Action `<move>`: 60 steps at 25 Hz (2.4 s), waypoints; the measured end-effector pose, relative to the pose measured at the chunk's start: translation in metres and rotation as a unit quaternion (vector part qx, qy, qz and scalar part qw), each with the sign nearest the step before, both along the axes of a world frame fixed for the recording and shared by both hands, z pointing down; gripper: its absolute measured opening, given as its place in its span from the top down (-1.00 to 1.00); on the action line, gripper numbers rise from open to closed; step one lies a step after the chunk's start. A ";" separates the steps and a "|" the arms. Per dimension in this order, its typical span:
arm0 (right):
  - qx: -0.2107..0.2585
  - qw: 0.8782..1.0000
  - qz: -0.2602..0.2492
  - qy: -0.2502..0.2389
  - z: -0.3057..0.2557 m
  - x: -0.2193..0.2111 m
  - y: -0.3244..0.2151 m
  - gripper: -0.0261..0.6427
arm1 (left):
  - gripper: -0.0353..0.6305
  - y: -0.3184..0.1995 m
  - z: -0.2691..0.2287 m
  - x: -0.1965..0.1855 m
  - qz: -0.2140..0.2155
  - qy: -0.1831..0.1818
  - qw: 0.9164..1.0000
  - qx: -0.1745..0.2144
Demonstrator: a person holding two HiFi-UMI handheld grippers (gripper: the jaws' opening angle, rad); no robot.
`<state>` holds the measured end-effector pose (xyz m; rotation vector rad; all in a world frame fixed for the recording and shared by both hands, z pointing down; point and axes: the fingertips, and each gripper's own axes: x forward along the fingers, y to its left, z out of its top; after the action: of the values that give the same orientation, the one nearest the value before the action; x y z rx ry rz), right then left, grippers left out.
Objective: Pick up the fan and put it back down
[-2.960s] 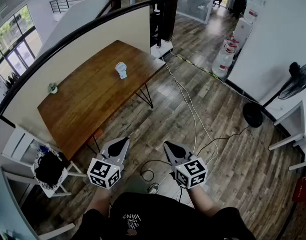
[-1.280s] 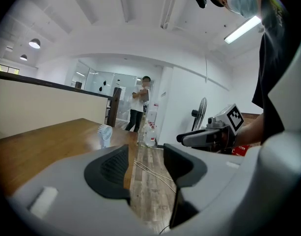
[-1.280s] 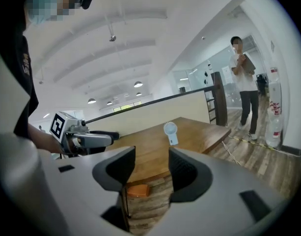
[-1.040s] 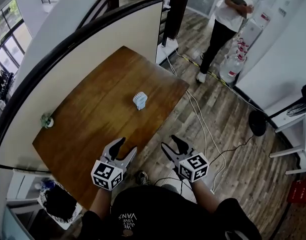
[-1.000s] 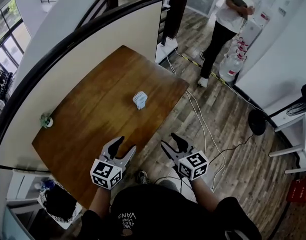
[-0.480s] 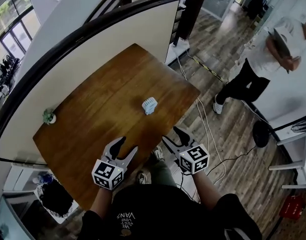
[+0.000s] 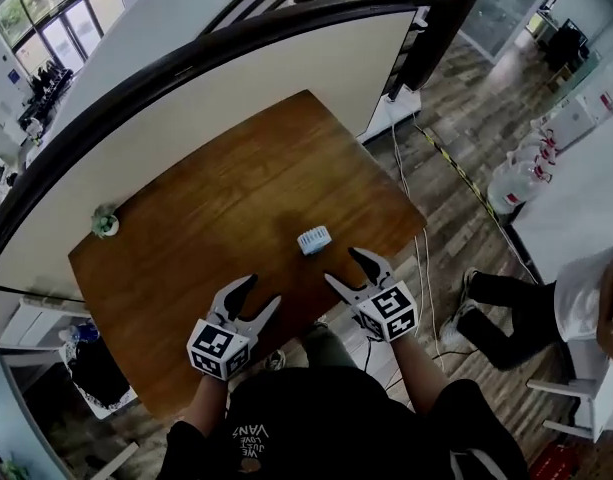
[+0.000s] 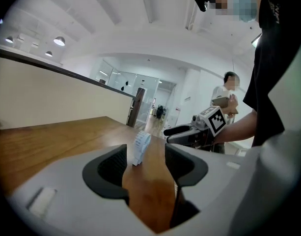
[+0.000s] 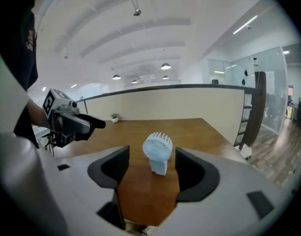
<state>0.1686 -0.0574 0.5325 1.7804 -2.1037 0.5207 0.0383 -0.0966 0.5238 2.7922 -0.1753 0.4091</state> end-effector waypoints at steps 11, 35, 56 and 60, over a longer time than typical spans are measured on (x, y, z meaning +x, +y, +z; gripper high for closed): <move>-0.033 0.968 -0.231 0.096 0.027 0.009 -0.060 0.08 | 0.18 -0.024 0.009 0.028 -0.059 -0.017 0.998 -0.021; -0.038 0.898 -0.420 0.125 0.036 0.002 -0.126 0.34 | 0.18 -0.057 0.023 0.012 -0.229 -0.014 0.973 -0.032; -0.003 0.929 -0.356 0.098 0.004 -0.020 -0.335 0.35 | 0.18 -0.105 0.031 -0.062 -0.325 -0.019 0.945 -0.047; -0.002 0.937 -0.338 0.087 0.006 -0.032 -0.371 0.35 | 0.18 -0.131 0.026 -0.064 -0.320 -0.014 0.946 -0.051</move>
<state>0.1370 -0.4280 0.5383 0.9428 -2.3793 0.1663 -0.0259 -0.2273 0.5498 2.4409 -0.9957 0.2775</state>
